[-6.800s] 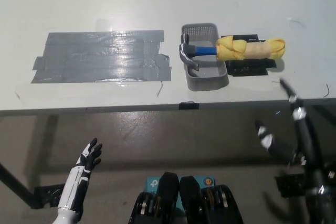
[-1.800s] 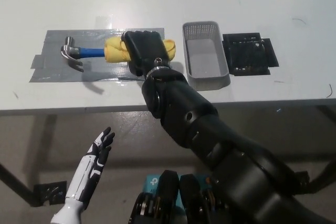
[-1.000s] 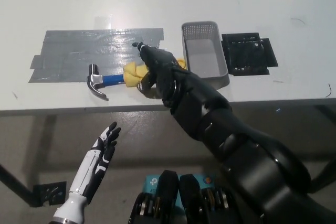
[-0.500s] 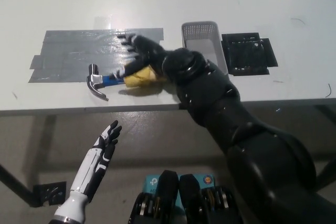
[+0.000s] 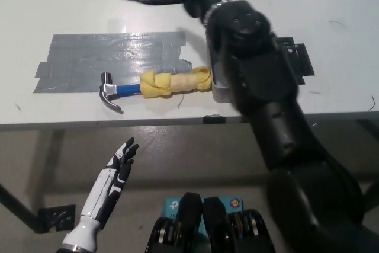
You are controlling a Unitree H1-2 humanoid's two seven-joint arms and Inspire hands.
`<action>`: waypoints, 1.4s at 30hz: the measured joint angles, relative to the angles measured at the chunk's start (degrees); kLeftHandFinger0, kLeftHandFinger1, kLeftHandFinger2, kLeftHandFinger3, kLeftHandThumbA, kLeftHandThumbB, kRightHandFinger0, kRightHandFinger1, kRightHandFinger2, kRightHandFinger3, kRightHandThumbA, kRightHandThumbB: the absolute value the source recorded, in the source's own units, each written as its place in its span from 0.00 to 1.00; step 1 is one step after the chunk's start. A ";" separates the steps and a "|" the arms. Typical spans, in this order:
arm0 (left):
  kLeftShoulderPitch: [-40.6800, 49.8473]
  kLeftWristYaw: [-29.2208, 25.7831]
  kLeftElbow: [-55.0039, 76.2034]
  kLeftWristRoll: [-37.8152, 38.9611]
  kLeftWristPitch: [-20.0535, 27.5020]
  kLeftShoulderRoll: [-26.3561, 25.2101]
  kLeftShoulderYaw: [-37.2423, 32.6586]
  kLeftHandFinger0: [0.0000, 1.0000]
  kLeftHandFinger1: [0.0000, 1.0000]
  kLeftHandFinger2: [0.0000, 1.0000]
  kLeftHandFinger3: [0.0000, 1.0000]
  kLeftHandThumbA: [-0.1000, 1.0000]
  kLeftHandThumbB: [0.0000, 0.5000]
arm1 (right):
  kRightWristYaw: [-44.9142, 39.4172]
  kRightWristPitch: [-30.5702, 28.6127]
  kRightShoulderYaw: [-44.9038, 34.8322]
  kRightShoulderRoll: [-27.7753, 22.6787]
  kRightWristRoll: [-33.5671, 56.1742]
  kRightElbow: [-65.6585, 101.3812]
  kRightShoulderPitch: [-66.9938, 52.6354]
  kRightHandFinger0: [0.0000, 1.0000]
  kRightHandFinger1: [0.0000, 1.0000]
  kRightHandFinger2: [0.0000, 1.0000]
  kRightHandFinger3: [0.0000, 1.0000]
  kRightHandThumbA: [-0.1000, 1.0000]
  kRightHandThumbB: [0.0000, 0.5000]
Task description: The robot picks the hammer placed on top of the gray container with right hand and places it on the grey area of the desk
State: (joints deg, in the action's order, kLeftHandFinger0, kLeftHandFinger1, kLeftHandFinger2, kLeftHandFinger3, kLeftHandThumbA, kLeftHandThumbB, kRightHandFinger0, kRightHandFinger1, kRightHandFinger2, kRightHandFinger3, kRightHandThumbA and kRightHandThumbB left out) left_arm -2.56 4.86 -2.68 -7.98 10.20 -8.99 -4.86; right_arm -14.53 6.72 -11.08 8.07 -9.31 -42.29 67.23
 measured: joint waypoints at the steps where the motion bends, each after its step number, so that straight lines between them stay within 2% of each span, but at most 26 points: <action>1: -0.03 0.00 -0.06 0.01 -0.01 0.00 0.02 1.00 1.00 1.00 1.00 1.00 0.27 | -0.02 0.10 0.00 -0.33 -0.02 1.37 -1.16 1.00 1.00 1.00 1.00 1.00 0.79; 4: -0.24 -0.01 -0.27 0.01 -0.05 0.00 0.04 1.00 1.00 1.00 1.00 1.00 0.27 | -0.11 0.46 0.01 -1.88 -0.04 6.90 -5.56 1.00 1.00 1.00 1.00 1.00 0.77; 5: -0.30 -0.01 -0.32 0.01 -0.06 0.00 0.05 1.00 1.00 1.00 1.00 1.00 0.28 | -0.13 0.58 0.01 -2.49 -0.04 8.77 -7.01 1.00 1.00 1.00 1.00 1.00 0.74; 6: -0.38 -0.01 -0.40 0.01 -0.08 0.00 0.06 1.00 1.00 1.00 1.00 1.00 0.30 | -0.16 0.70 0.01 -3.16 -0.04 10.38 -8.72 1.00 1.00 1.00 1.00 1.00 0.64; 10: -0.94 -0.01 -1.11 0.03 -0.11 0.00 0.19 1.00 1.00 1.00 1.00 1.00 0.30 | -0.33 1.17 0.00 -6.01 -0.04 18.13 -16.54 1.00 1.00 1.00 1.00 1.00 0.62; 12: -1.20 -0.01 -1.55 0.06 -0.14 0.00 0.31 1.00 1.00 1.00 1.00 1.00 0.27 | -0.40 1.32 -0.02 -7.29 -0.04 21.35 -20.89 1.00 1.00 1.00 1.00 1.00 0.52; 15: -1.62 -0.01 -2.19 0.11 -0.19 0.01 0.43 1.00 1.00 1.00 1.00 1.00 0.27 | -0.41 1.37 -0.01 -8.97 -0.02 27.77 -28.20 1.00 1.00 1.00 1.00 1.00 0.51; 18: -1.94 -0.01 -2.64 0.14 -0.22 0.01 0.59 1.00 1.00 1.00 1.00 1.00 0.24 | -0.40 1.36 0.01 -9.93 -0.01 32.77 -34.95 1.00 1.00 1.00 1.00 1.00 0.55; 20: -2.03 -0.01 -3.03 0.23 -0.23 0.01 0.81 1.00 1.00 1.00 1.00 1.00 0.26 | -0.39 1.31 0.05 -10.34 -0.01 37.25 -40.59 1.00 1.00 1.00 1.00 1.00 0.45; 23: -2.03 -0.02 -3.61 0.42 -0.24 0.01 1.17 1.00 1.00 1.00 1.00 1.00 0.26 | -0.37 0.93 0.42 -10.47 0.08 43.13 -47.55 1.00 1.00 1.00 1.00 1.00 0.44; 27: -1.99 -0.04 -3.86 0.70 -0.22 0.01 1.94 1.00 1.00 1.00 1.00 1.00 0.27 | -0.20 -1.27 1.93 -10.46 0.11 50.97 -56.02 1.00 1.00 1.00 1.00 1.00 0.30; 30: -1.97 -0.04 -3.86 0.87 -0.21 0.01 2.47 1.00 1.00 1.00 1.00 1.00 0.26 | 0.09 -4.07 3.56 -10.33 0.09 53.95 -61.00 1.00 1.00 1.00 1.00 1.00 0.31; 31: -1.97 -0.04 -3.86 0.91 -0.21 0.01 2.54 1.00 1.00 1.00 1.00 1.00 0.24 | 0.15 -4.92 3.95 -10.31 0.09 54.15 -61.80 1.00 1.00 1.00 1.00 1.00 0.40; 33: -1.88 -0.03 -3.84 1.03 -0.20 0.01 2.63 1.00 1.00 1.00 1.00 1.00 0.24 | 0.37 -6.60 4.65 -10.24 0.01 54.13 -63.20 1.00 1.00 1.00 1.00 1.00 0.43; 34: -1.70 -0.03 -3.82 1.17 -0.19 0.02 2.64 1.00 1.00 1.00 1.00 1.00 0.28 | 0.61 -7.69 5.08 -10.11 -0.05 53.85 -64.03 1.00 1.00 1.00 1.00 1.00 0.44; 40: 0.45 -0.03 -3.80 1.67 -0.16 0.05 2.69 1.00 1.00 1.00 1.00 1.00 0.31 | 2.93 -13.10 6.39 -9.54 -1.08 46.72 -65.97 1.00 1.00 1.00 1.00 1.00 0.46; 42: 1.08 -0.04 -3.74 1.80 -0.15 0.05 2.71 1.00 1.00 1.00 1.00 1.00 0.30 | 3.87 -14.90 6.63 -9.52 -1.37 44.47 -66.32 1.00 1.00 1.00 1.00 1.00 0.38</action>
State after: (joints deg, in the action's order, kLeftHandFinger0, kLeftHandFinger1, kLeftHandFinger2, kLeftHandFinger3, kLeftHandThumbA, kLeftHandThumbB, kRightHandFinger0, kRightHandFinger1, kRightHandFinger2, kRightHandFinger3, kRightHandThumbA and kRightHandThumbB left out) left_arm -1.48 4.82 -6.43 -6.18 10.05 -8.94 -2.15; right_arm -10.66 -8.18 -4.45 -1.45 -10.69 2.17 0.91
